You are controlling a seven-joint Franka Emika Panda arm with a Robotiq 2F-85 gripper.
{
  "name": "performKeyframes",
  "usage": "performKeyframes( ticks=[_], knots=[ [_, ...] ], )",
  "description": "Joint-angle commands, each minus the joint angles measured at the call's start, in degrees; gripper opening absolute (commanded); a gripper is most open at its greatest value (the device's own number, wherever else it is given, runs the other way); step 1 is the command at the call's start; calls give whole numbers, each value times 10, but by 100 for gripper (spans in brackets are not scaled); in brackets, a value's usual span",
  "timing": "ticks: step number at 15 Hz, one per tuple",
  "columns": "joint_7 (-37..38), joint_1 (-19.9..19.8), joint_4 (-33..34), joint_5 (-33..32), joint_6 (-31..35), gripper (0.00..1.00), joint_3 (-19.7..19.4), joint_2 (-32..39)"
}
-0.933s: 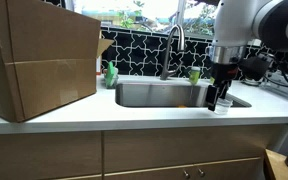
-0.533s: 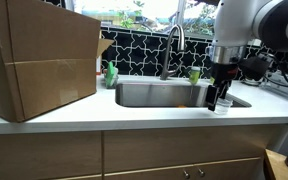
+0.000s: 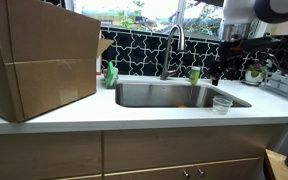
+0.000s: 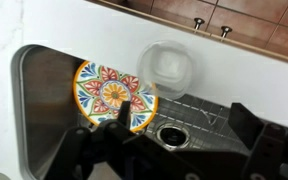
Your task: Pour some of the liquid from the bottle on the right in the sink
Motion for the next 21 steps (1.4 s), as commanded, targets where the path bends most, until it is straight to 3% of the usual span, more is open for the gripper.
performKeyframes(
  ticks=[1, 2, 3, 5, 9, 13, 18, 20, 21],
  knots=[
    [-2, -45, 32, 11, -58, 100, -56, -59],
    [-4, -64, 40, 7, -60, 100, -76, -62],
    [-2, -44, 35, 2, -44, 100, -49, -45],
    [-12, -68, 44, 2, -51, 100, -73, -61],
    [-11, -69, 44, 2, -51, 100, -72, -60],
    [-1, -120, 118, 32, -79, 100, -141, -22],
    [17, -176, 219, 67, -53, 100, -226, 51],
    [26, -182, 244, 86, -31, 100, -243, 89],
    [8, -181, 209, 66, -45, 100, -231, 35]
  ],
)
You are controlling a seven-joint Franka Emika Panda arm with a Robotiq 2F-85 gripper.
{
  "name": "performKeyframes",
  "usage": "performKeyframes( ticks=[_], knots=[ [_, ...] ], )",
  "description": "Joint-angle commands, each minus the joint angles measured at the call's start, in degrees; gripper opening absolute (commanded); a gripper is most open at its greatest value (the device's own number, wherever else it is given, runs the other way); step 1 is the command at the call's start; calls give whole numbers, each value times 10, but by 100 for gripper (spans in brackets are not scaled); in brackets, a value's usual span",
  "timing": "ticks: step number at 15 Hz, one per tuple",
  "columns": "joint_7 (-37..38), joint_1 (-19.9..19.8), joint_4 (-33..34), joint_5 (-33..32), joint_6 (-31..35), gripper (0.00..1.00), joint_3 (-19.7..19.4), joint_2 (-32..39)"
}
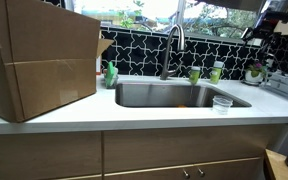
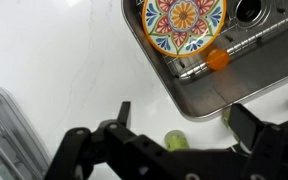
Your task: Pour some of the liquid from the bottle on the right in the sink
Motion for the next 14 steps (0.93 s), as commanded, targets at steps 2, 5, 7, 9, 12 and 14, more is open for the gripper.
performKeyframes(
  ticks=[2, 5, 7, 9, 12, 14],
  knots=[
    [1, -5, 23, 10, 7, 100, -8, 33],
    [9, -2, 36, 10, 8, 100, -8, 55],
    [25, -6, 49, 10, 15, 100, -11, 69],
    [41, -16, 102, 22, 7, 100, -29, 120],
    [80, -30, 196, 47, 9, 100, -64, 201],
    [88, -40, 254, 69, 26, 100, -84, 257]
  ],
)
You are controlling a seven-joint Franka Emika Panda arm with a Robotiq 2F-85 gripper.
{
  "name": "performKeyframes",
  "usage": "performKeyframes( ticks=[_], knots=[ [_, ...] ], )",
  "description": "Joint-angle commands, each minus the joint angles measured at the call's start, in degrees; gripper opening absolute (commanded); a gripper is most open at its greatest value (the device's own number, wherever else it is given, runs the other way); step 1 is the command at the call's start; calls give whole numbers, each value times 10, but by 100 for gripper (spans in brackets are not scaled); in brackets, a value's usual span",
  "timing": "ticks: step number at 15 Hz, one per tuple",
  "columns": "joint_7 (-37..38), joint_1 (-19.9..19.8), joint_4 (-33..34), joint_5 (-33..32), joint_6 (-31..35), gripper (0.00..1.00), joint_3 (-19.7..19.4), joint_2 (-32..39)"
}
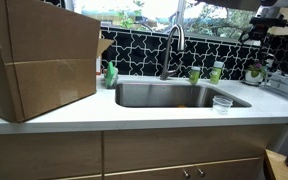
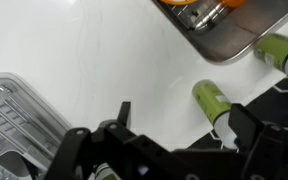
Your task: Pour some of the liquid from the bottle on the right in the sink
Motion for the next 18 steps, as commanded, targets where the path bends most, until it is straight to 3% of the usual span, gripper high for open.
performKeyframes(
  ticks=[1, 6, 7, 9, 12, 15, 18],
  knots=[
    [20, -23, 131, 47, 23, 100, -33, 129],
    [14, -79, 248, 105, 18, 100, -33, 254],
    [16, -57, 191, 72, 30, 100, -28, 198],
    [17, -75, 222, 82, 30, 100, -24, 236],
    [15, -70, 233, 89, 33, 100, -35, 250],
    [3, -133, 273, 185, -32, 100, 6, 286],
    [3, -181, 278, 272, -32, 100, 33, 305]
  ],
)
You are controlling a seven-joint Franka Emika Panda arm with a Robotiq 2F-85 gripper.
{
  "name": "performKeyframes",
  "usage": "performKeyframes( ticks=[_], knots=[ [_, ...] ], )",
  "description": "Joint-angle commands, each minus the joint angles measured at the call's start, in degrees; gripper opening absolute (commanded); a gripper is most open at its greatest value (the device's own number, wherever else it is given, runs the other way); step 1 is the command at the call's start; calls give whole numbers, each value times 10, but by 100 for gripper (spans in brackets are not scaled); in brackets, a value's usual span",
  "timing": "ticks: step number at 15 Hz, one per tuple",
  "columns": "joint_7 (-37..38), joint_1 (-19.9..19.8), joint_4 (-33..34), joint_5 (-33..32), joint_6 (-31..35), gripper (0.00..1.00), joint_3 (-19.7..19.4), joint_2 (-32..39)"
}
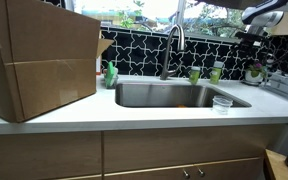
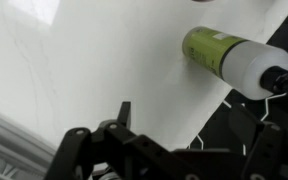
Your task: Pour some of the liquid from the bottle on the right in the sink
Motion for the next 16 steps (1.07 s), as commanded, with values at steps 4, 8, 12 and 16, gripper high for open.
performKeyframes(
  ticks=[4, 8, 12, 16],
  knots=[
    [-1, -114, 37, 144, -25, 100, 62, 56],
    [4, -159, 58, 205, -25, 100, 101, 96],
    [18, -179, 90, 247, -28, 100, 129, 138],
    [73, -183, 124, 276, -34, 100, 148, 180]
  ],
)
